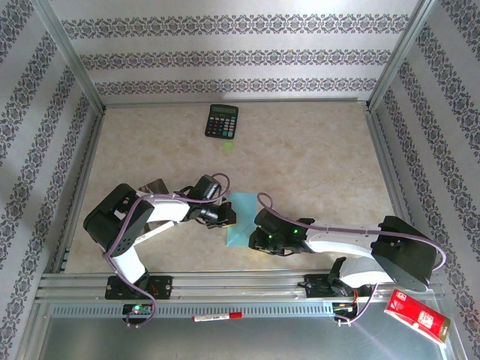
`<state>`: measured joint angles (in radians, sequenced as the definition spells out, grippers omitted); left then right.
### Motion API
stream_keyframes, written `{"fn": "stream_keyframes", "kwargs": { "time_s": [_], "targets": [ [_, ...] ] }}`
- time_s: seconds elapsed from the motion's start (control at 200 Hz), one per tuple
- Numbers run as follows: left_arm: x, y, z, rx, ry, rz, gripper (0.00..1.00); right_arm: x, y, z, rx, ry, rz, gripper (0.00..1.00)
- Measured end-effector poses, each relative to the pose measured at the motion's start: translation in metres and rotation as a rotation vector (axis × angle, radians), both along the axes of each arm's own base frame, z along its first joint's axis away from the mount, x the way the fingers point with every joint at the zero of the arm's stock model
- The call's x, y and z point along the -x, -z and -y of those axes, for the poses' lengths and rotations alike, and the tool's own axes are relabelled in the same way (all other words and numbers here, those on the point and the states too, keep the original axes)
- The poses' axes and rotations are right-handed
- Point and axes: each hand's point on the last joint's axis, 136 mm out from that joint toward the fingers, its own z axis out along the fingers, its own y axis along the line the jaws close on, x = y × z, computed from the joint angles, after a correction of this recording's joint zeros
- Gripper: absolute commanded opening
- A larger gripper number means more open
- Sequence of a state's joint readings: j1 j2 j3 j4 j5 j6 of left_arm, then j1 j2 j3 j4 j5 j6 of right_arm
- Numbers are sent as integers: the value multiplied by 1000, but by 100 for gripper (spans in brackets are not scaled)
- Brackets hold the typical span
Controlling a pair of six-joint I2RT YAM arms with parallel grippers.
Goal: Fold a paper plane with a square sheet of paper (pick it up from the middle)
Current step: Fold the triangle a second time at the center of the table, then turn over the paper at the center of the table.
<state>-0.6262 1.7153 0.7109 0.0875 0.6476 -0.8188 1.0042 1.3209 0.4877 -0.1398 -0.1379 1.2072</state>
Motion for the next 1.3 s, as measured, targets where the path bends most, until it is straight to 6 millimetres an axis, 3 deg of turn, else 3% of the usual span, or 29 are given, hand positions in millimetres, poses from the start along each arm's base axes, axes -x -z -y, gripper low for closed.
{"fn": "stream_keyframes", "kwargs": {
  "time_s": [1.299],
  "targets": [
    [1,1,2,22,27,1,0,-1,3,-1,-30,27,4,19]
  ]
}}
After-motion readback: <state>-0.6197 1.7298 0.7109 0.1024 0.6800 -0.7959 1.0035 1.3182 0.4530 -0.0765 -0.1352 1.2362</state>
